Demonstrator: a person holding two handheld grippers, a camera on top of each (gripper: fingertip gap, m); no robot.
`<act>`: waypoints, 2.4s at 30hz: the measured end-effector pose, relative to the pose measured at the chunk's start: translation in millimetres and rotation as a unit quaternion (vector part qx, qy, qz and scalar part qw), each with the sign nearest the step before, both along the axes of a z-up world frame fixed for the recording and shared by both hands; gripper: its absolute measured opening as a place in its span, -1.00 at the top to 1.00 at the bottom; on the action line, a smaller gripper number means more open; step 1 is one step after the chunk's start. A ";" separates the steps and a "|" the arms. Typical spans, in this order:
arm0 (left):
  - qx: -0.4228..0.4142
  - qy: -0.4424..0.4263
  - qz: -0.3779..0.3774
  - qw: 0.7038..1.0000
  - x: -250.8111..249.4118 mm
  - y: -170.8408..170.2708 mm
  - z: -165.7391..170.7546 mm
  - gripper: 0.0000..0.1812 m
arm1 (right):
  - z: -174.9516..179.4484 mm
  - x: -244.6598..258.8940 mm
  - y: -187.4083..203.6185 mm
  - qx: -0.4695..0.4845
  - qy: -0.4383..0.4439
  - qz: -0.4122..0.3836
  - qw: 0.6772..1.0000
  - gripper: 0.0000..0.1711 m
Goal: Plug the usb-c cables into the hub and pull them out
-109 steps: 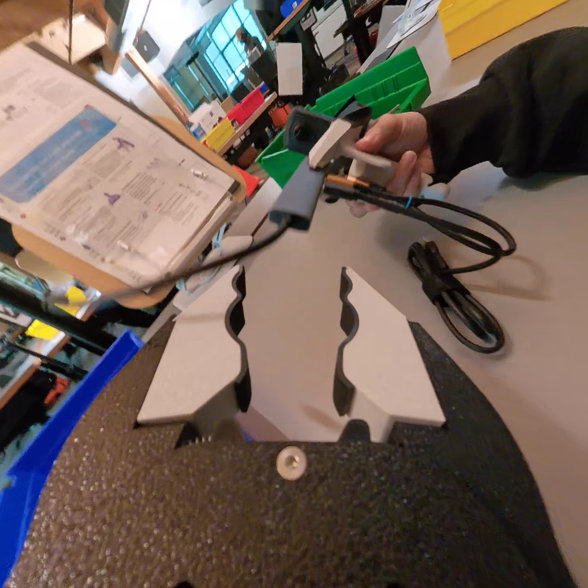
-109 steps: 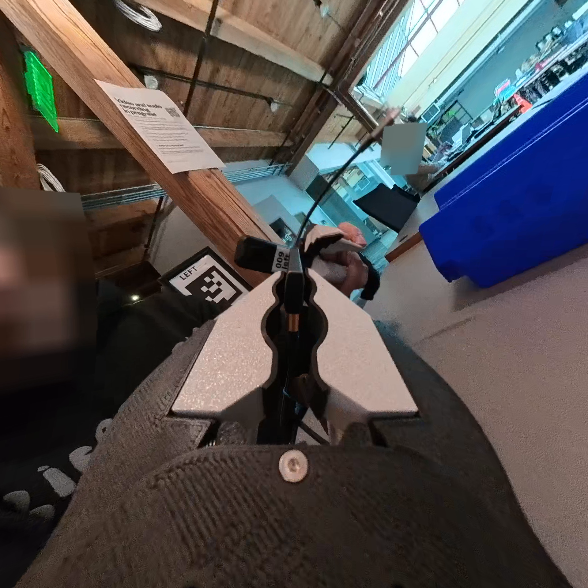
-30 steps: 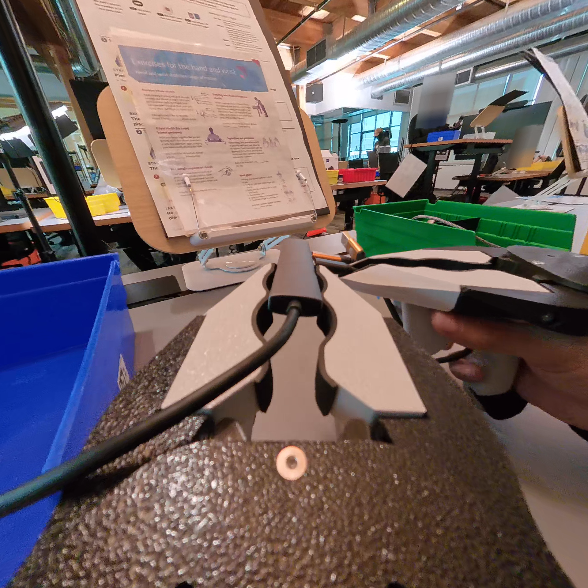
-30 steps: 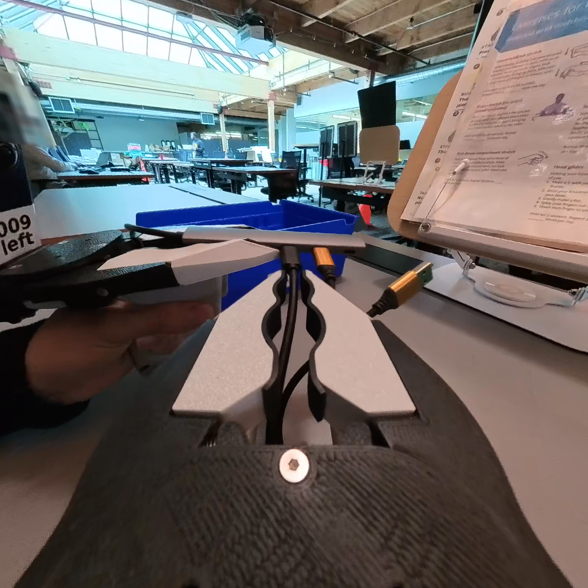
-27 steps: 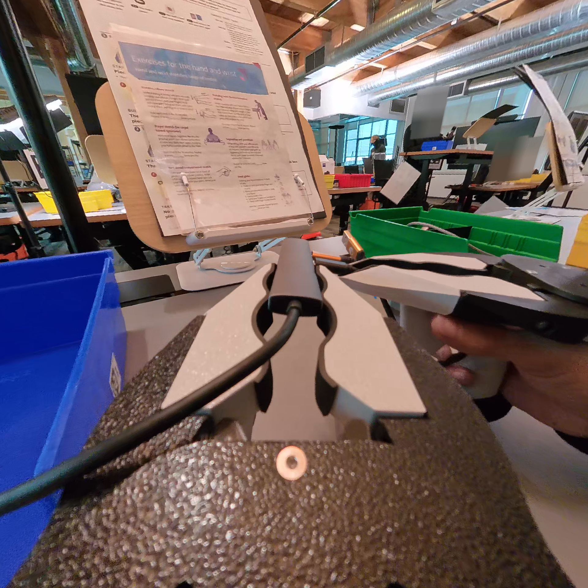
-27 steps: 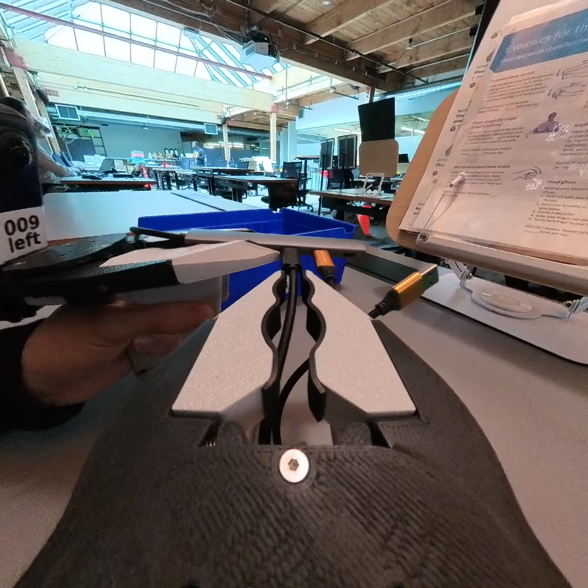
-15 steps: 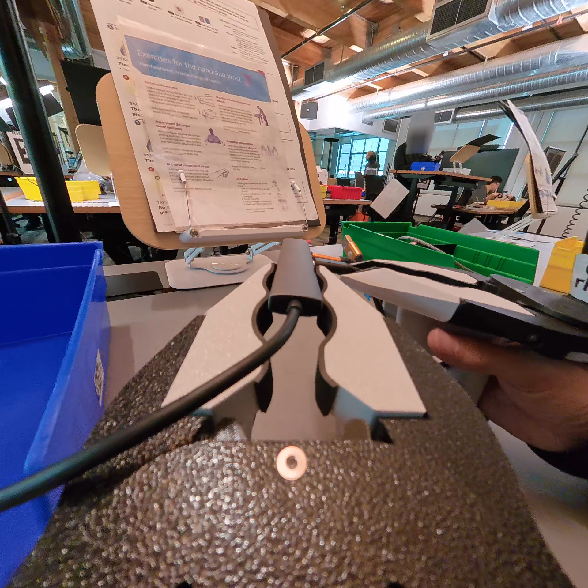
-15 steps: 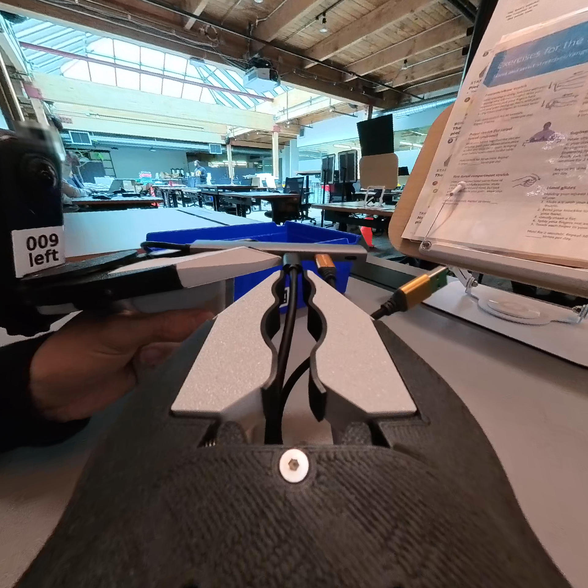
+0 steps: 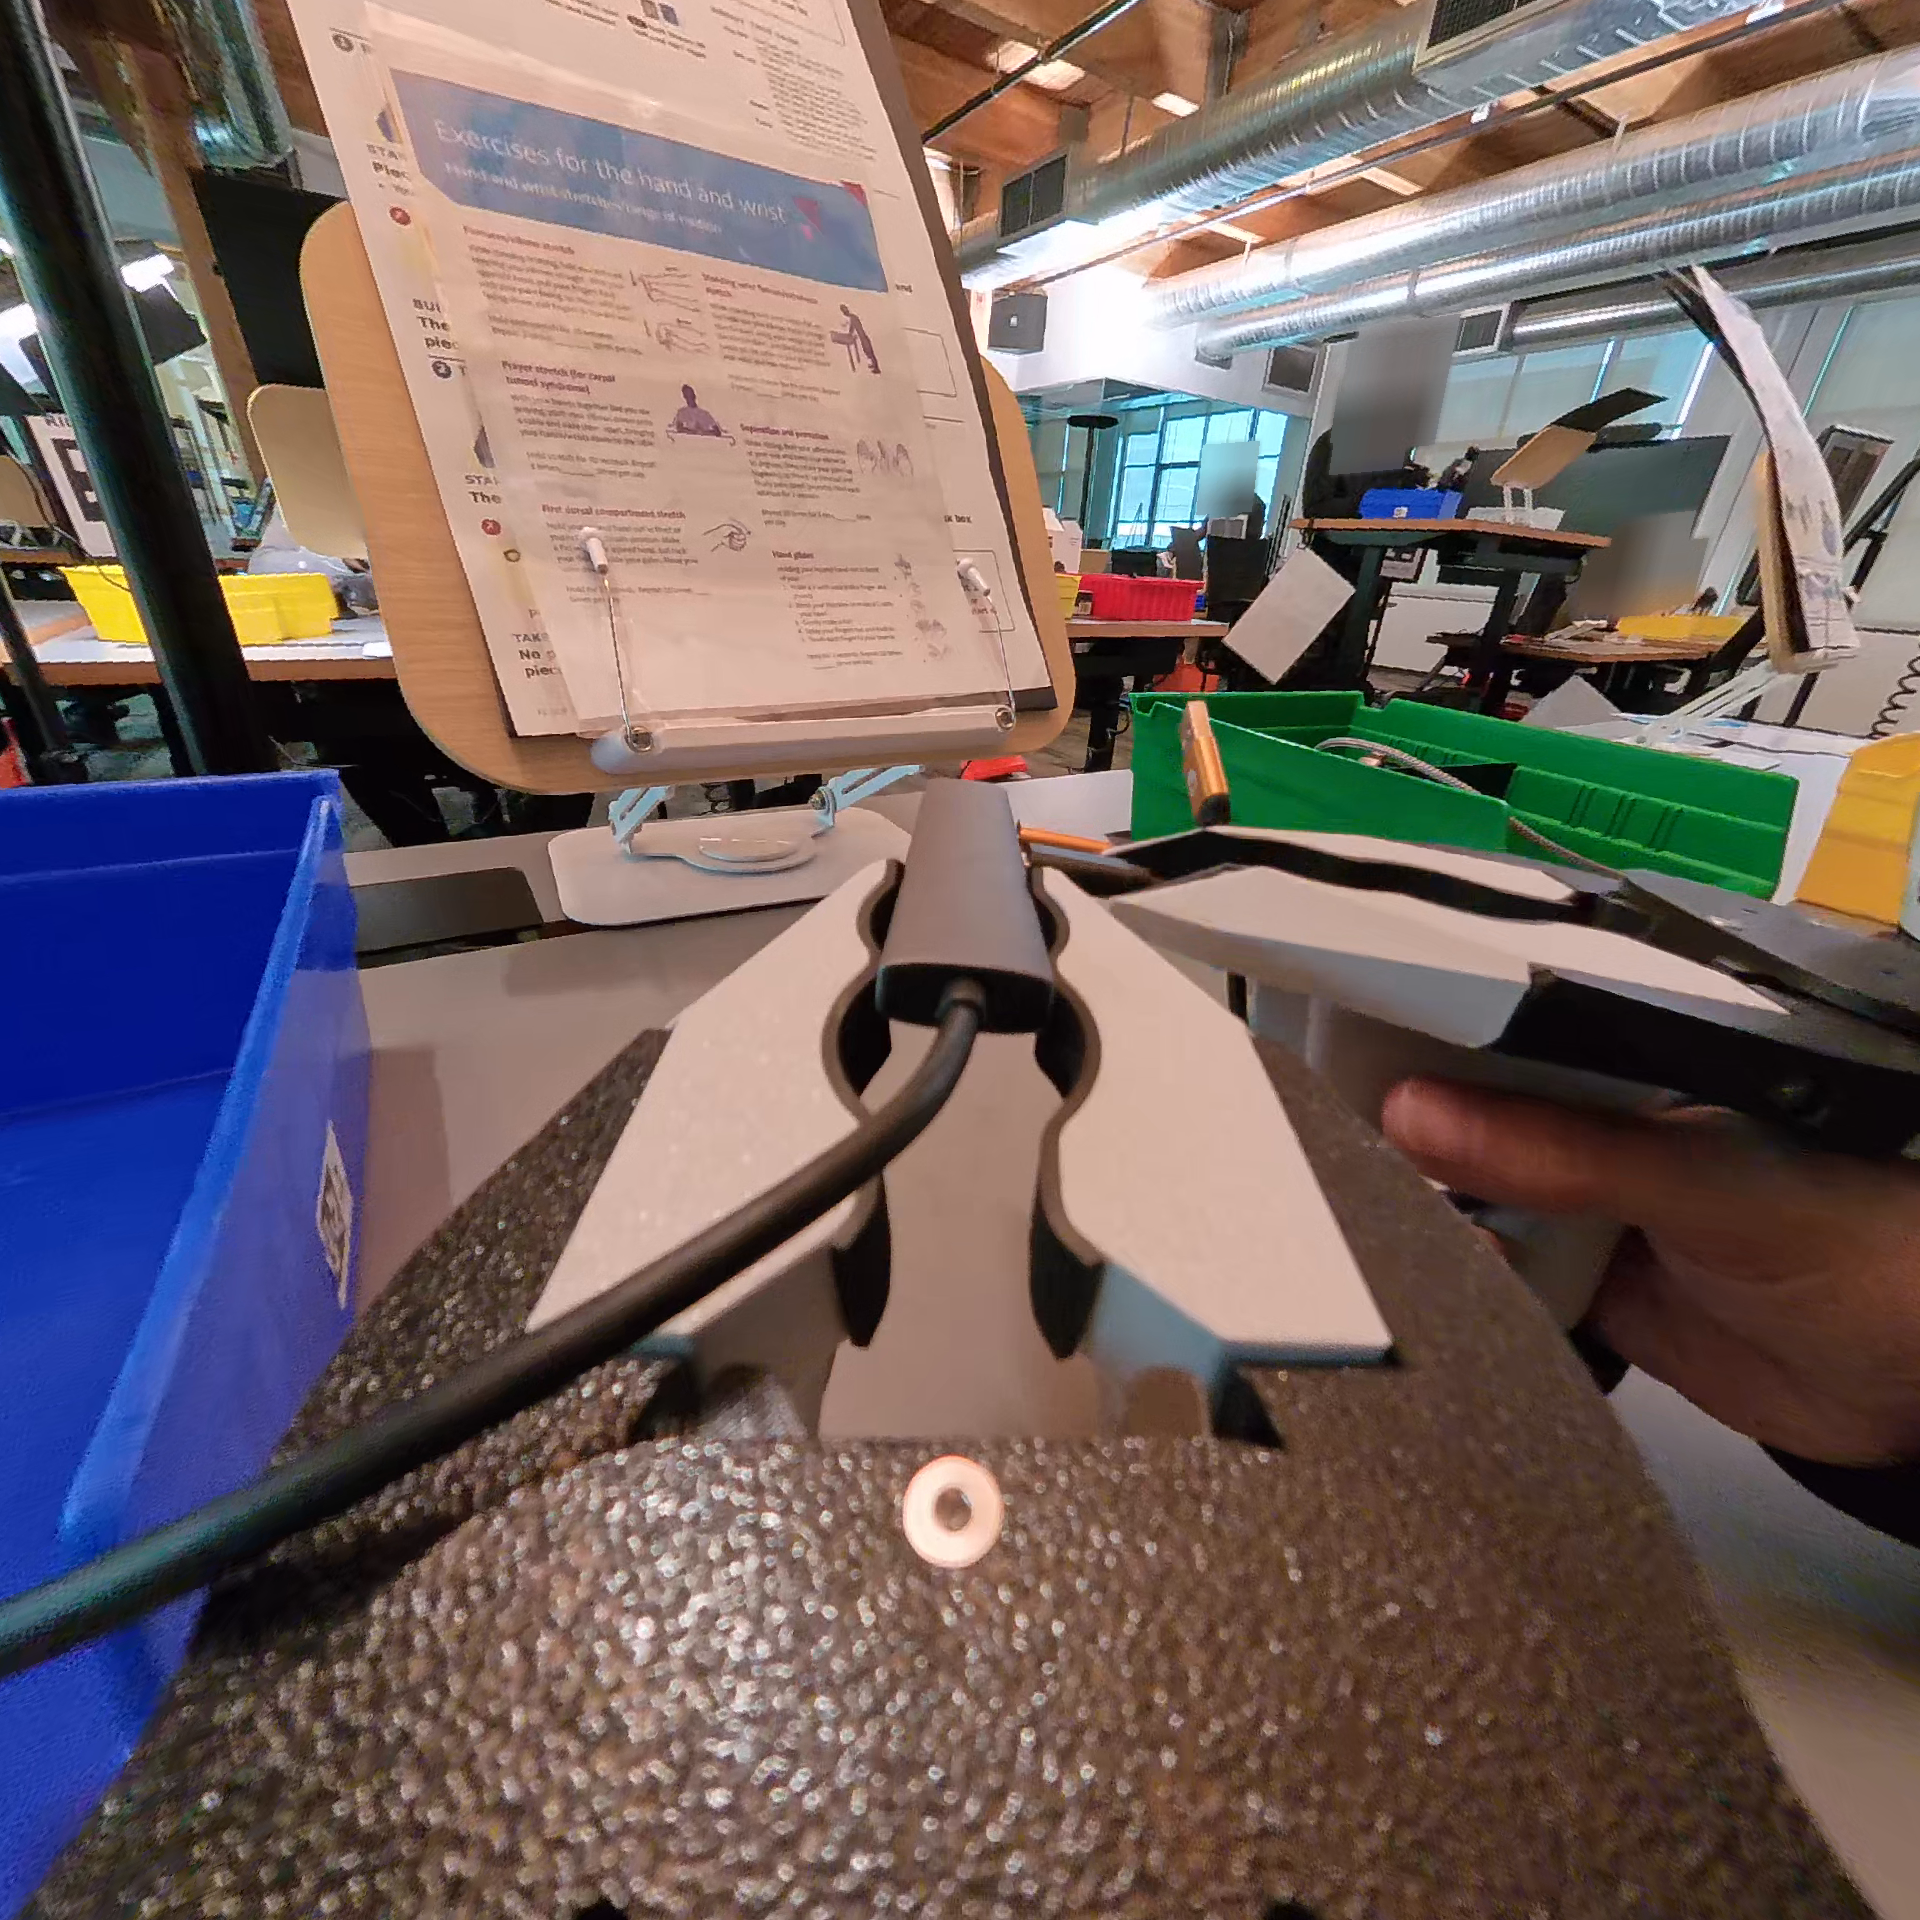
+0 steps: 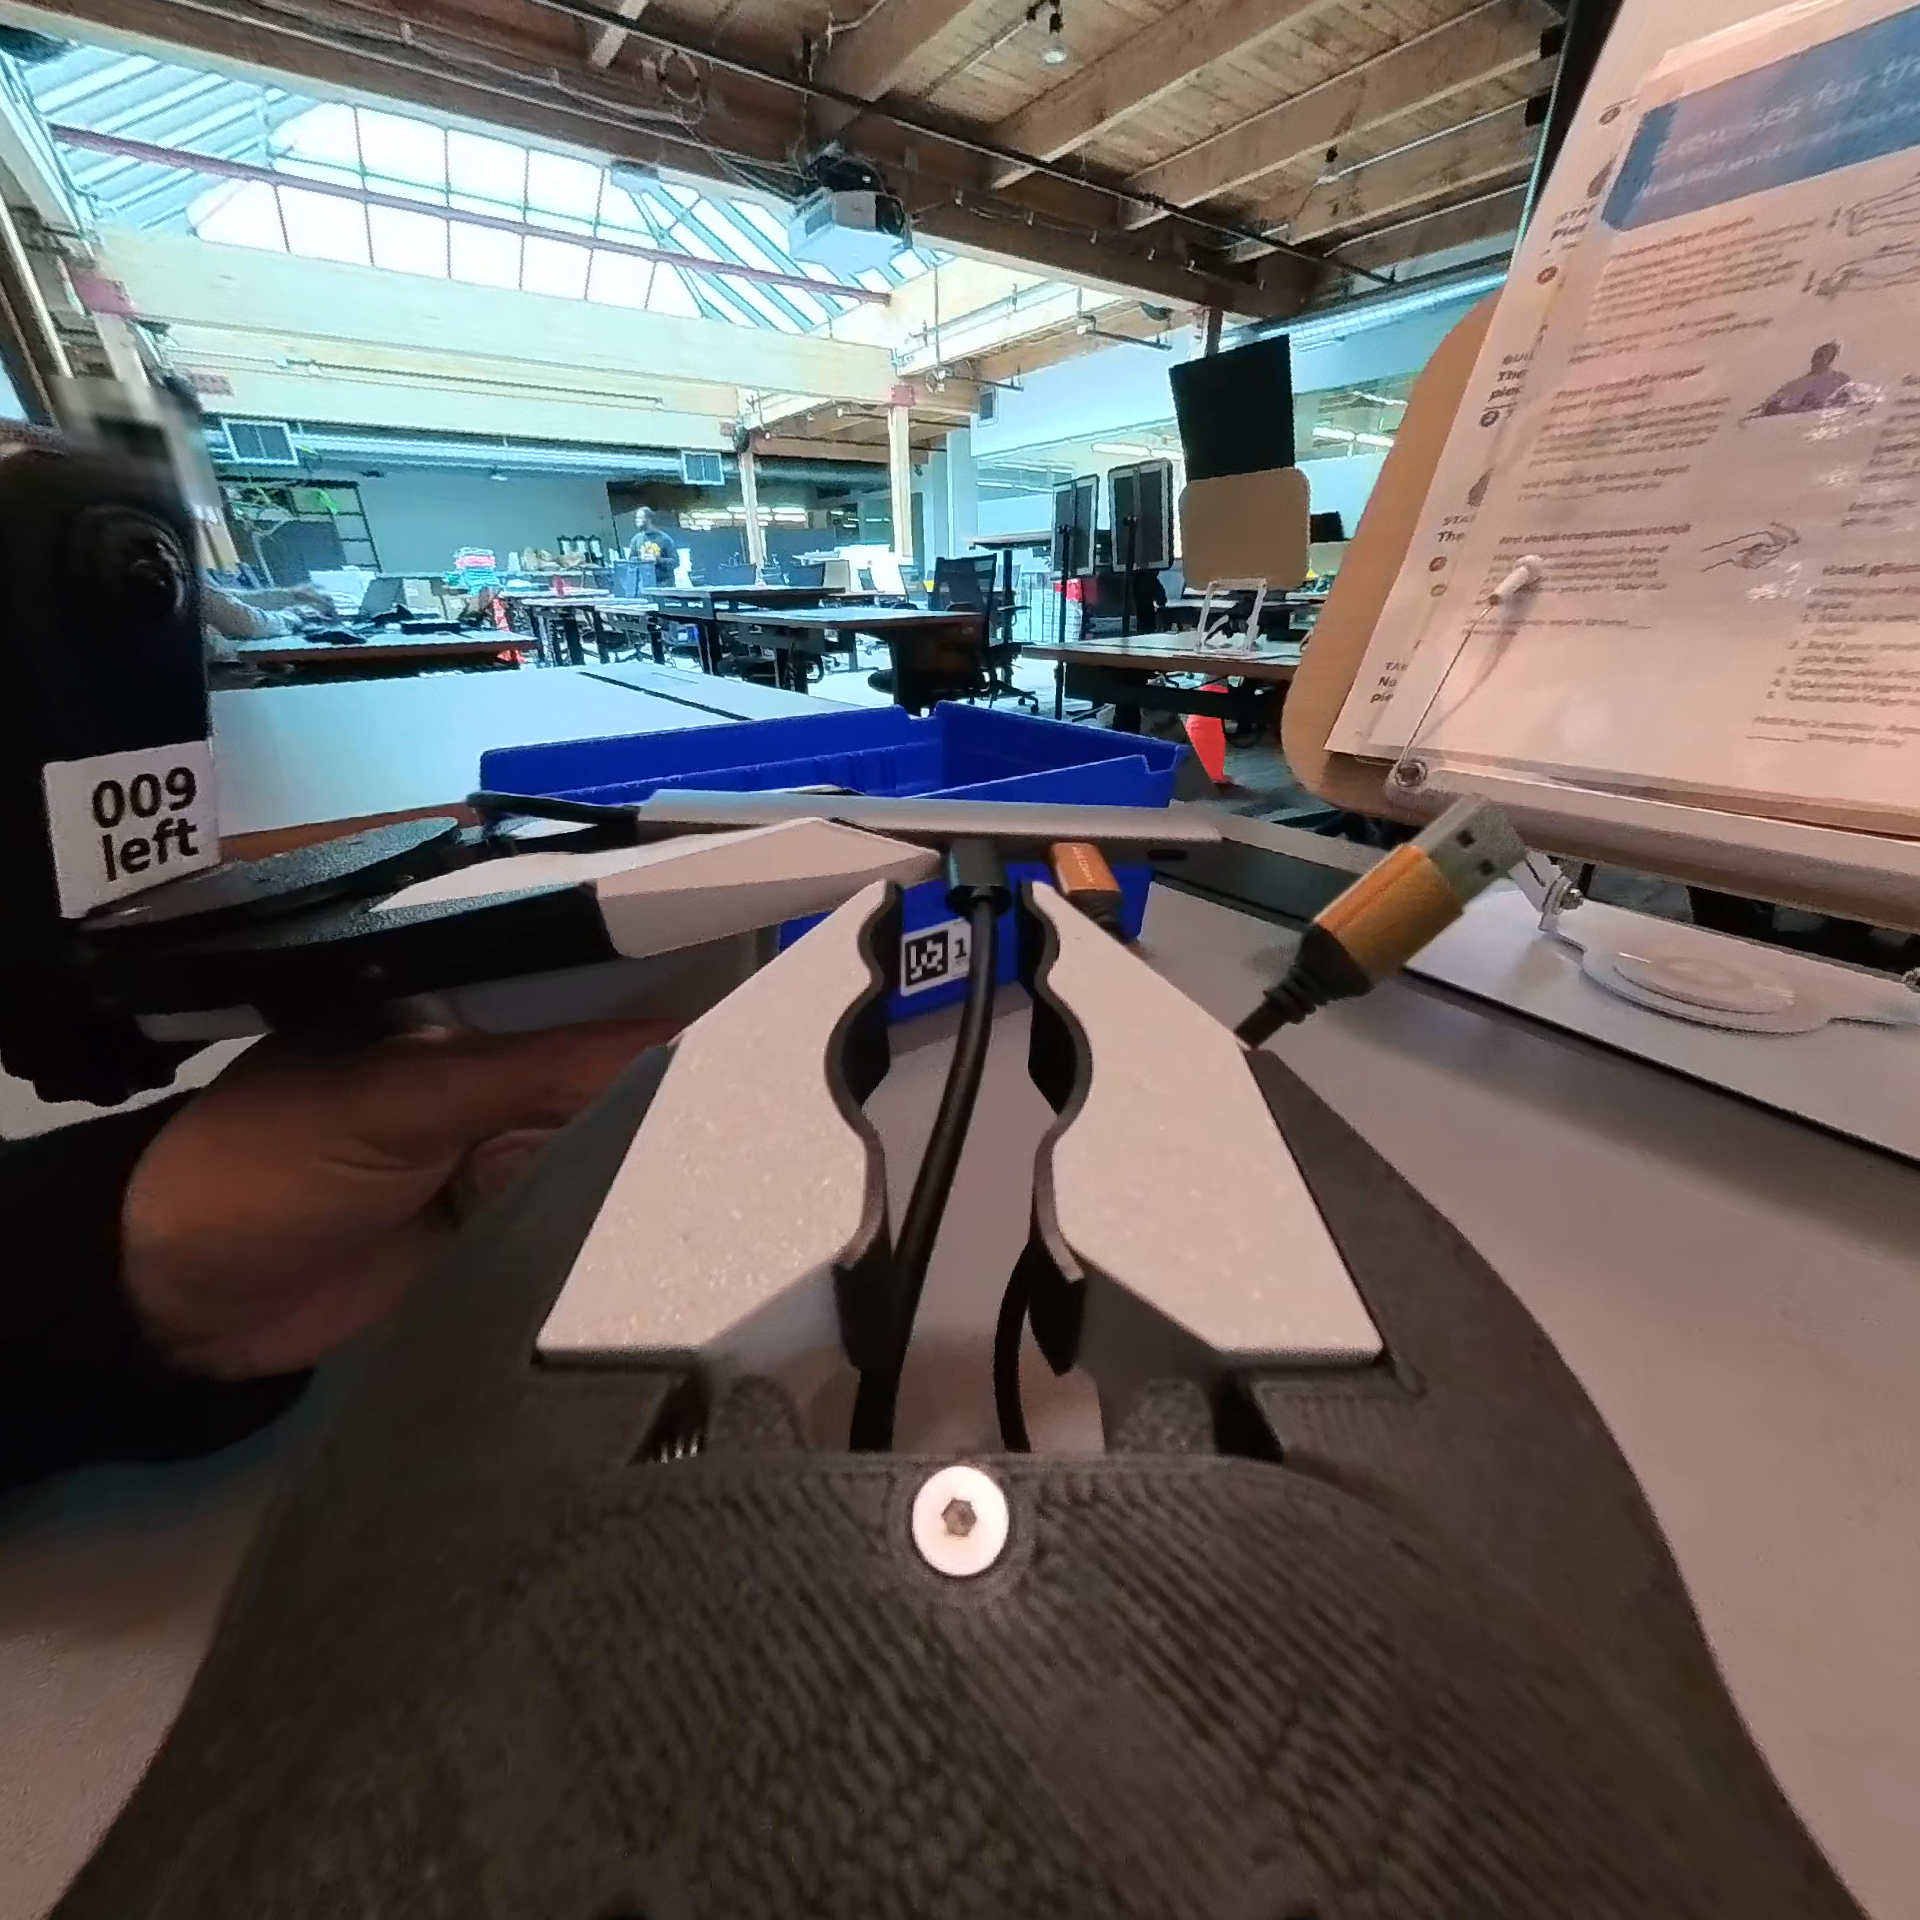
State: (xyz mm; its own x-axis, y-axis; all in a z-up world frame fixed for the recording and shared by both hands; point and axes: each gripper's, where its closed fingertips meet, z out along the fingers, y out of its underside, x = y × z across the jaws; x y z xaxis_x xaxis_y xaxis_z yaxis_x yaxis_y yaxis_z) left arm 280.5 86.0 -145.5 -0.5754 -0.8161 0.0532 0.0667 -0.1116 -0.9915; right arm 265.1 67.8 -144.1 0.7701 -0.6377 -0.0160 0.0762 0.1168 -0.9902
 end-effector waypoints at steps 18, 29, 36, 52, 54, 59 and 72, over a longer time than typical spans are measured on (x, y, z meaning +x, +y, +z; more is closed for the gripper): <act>0.019 0.005 0.002 1.000 -0.5 -6.9 -3.3 0.76 | -1.4 5.0 -6.7 -0.036 -0.018 -0.034 0.999 0.86; 0.039 -0.015 0.006 0.999 -1.7 -0.9 1.6 0.76 | 2.3 3.8 0.0 -0.041 -0.024 0.010 0.999 0.87; 0.091 -0.043 0.021 0.995 -3.7 6.9 11.4 0.76 | 7.1 1.3 7.5 -0.053 -0.010 0.047 0.997 0.86; 0.059 -0.132 0.105 0.984 -13.8 55.4 56.2 0.77 | 70.2 -36.1 -48.8 -0.074 -0.114 0.061 0.989 0.87; 0.077 -0.130 0.105 0.983 -13.4 53.2 50.2 0.77 | 91.5 -37.3 -76.1 -0.097 -0.127 0.011 0.987 0.87; 0.070 -0.107 0.075 0.989 -13.3 41.1 43.7 0.77 | 155.3 -14.0 -187.5 -0.189 -0.141 -0.183 0.955 0.87; 0.061 -0.059 0.039 0.996 -5.1 31.3 23.0 0.77 | 43.7 98.1 -320.7 -0.355 0.061 -0.320 0.876 0.86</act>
